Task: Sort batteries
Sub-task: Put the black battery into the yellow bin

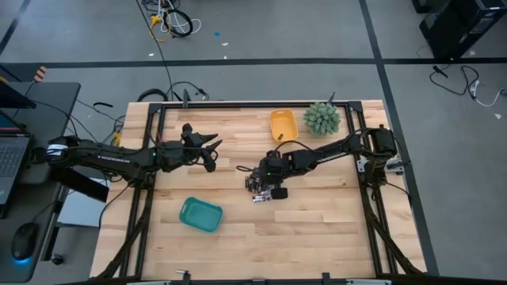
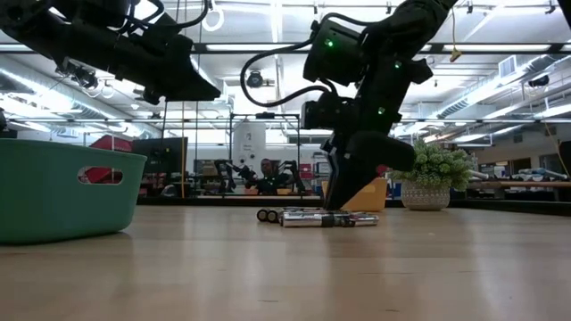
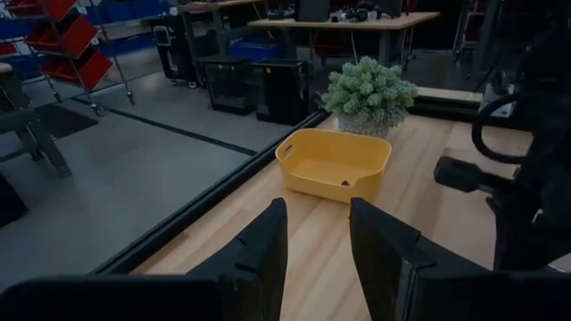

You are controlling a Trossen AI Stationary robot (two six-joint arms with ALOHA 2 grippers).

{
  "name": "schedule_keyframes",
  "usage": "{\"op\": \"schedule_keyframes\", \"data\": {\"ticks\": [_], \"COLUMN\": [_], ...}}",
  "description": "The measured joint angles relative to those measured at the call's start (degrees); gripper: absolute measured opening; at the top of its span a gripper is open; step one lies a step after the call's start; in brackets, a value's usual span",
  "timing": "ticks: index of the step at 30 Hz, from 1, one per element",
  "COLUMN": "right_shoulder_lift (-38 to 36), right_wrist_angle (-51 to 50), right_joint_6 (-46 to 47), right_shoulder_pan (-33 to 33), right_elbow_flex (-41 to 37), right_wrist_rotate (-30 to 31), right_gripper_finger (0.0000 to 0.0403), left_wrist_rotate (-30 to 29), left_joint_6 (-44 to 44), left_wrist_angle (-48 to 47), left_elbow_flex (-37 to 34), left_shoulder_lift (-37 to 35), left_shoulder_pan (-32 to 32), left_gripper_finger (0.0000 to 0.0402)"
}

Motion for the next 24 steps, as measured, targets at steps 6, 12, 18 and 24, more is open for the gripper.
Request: {"op": "schedule_keyframes", "data": {"ticks": [6,12,18,24], "right_shoulder_lift": [0.0,-1.9,-3.8,-2.7], "right_wrist_angle": [-0.3,-0.8,-0.4,1.3], "right_joint_6": [-2.0,-3.3,-7.3,-11.6], "right_shoulder_pan": [0.0,0.0,0.9,2.6], "right_elbow_flex": [0.0,0.0,0.0,0.1], "right_wrist_rotate": [2.5,4.3,1.6,-0.5], "right_gripper_finger": [0.0057,0.0081,0.0094,0.0096], "left_wrist_rotate": [0.0,0.0,0.0,0.1], "left_joint_6": [0.0,-0.2,-0.2,-0.3], "left_wrist_angle": [0.5,0.9,3.8,5.1], "left_elbow_flex": [0.0,0.0,0.0,0.0], "left_shoulder_lift": [1.6,4.2,7.0,8.3], "left_shoulder_pan": [0.0,0.0,0.0,0.0], "left_gripper_finger": [0.0119,0.0119,0.0119,0.0119]}}
